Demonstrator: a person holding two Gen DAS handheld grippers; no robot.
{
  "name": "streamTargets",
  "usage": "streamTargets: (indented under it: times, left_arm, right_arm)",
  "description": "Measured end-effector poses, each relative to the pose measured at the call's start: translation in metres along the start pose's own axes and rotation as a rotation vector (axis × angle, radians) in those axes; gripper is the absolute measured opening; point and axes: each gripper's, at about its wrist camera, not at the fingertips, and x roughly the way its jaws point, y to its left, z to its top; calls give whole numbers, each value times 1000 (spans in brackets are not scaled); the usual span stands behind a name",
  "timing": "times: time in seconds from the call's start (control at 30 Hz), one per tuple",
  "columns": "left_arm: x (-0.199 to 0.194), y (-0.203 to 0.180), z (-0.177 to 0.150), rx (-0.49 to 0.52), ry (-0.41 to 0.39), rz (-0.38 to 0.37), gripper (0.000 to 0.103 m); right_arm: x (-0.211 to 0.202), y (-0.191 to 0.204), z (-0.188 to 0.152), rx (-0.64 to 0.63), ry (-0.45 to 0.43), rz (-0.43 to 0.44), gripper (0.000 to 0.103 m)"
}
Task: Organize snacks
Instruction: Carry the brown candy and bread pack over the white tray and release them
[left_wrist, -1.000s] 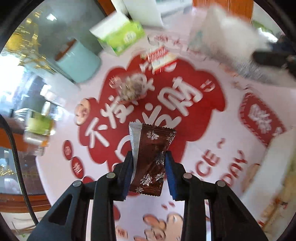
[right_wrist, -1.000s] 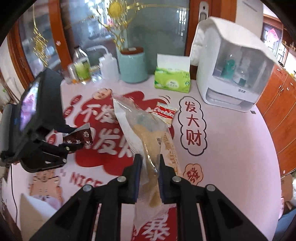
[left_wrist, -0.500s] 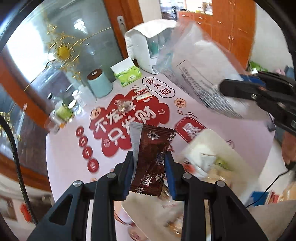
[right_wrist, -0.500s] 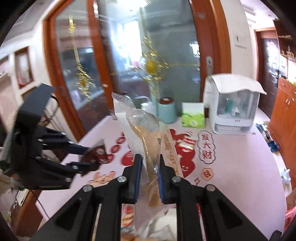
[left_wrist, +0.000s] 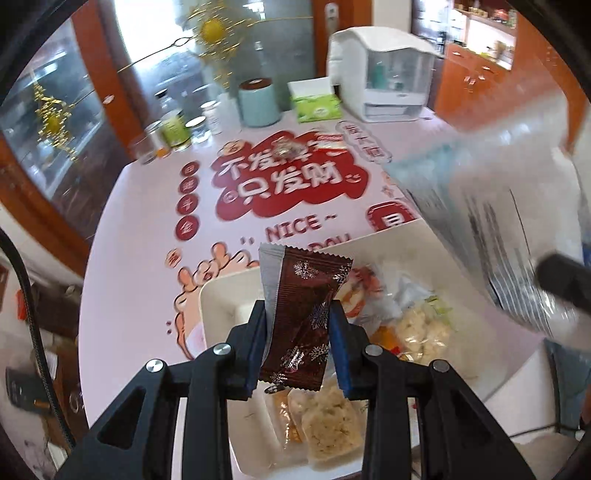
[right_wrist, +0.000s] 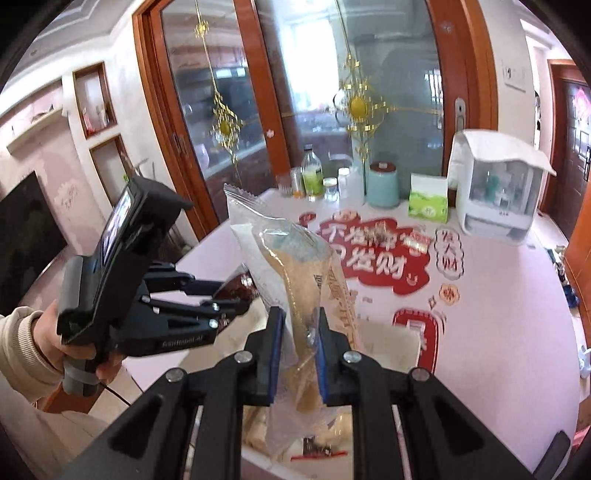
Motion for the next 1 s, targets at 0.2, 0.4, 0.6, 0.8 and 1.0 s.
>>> streamTargets:
  times: [0.2,0.4,0.6,0.8,1.0]
  left_arm:
    - [16,1,-10,-30,16,58,31]
    - [38,6,-16,-75,85,68,88]
    - [45,-11,-35,3,95,105,89]
    - [49,-24,-41,23,107,74,89]
    - [42,-25,-38,27,71,75,89]
  right_arm:
    - [15,4,-23,-11,55,-15,16]
    - [59,-1,-42,-42,188,-87,18]
    - [59,-5,-57,5,210,-56,46]
    - [56,7,-58,-55,199,-54,46]
    - [58,10,-57,-82,194,-68,46]
